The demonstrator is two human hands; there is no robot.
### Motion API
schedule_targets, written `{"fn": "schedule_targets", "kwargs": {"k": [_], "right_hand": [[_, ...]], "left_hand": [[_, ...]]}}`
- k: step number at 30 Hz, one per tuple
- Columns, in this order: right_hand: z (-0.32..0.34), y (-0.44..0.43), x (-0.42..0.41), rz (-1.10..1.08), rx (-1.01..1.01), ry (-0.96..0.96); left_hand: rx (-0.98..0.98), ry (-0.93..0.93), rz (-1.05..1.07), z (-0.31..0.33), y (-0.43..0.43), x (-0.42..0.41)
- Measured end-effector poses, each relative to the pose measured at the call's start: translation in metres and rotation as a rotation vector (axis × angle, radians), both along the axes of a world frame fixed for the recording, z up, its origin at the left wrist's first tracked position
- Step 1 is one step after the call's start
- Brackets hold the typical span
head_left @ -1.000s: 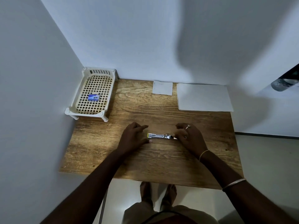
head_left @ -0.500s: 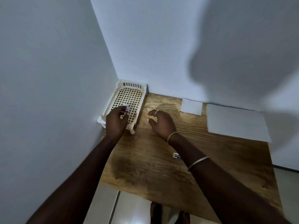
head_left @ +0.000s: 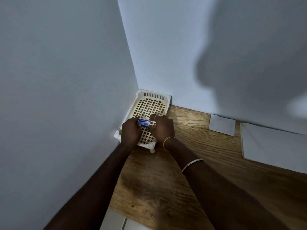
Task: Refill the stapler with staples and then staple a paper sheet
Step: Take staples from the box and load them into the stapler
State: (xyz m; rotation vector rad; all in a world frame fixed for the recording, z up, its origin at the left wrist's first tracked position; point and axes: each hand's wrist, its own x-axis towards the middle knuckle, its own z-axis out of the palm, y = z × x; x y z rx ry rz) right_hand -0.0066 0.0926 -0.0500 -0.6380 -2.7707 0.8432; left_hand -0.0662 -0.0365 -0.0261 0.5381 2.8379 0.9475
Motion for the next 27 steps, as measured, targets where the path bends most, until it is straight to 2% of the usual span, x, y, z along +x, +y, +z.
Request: {"fn": "schedule_targets", "kwargs": {"k": [4, 9, 13, 18, 23, 27], "right_hand": [[-0.006, -0.001, -0.006, -0.013, 0.04, -0.038], [-0.005, -0.001, -0.005, -0.042, 0.016, 0.022], [0.008, 0.008, 0.017, -0.052, 0.022, 0.066], [0.04, 0.019, 0.077, -0.076, -0.049, 0.228], [0.071, 0.025, 0.152, -0.059, -0.049, 0.251], [0.089, 0.026, 0.207, -0.052, -0.046, 0.228]], "left_hand": [[0.0, 0.001, 0.003, -0.001, 0.001, -0.002], [0.055, -0.022, 0.003, 0.004, 0.001, 0.001], [0.126, -0.109, -0.021, 0.016, -0.002, 0.013], [0.223, -0.087, -0.262, 0.042, -0.008, 0.047], [0.21, 0.008, -0.552, 0.053, -0.001, 0.097], [0.342, -0.014, -0.596, 0.056, -0.001, 0.138]]}}
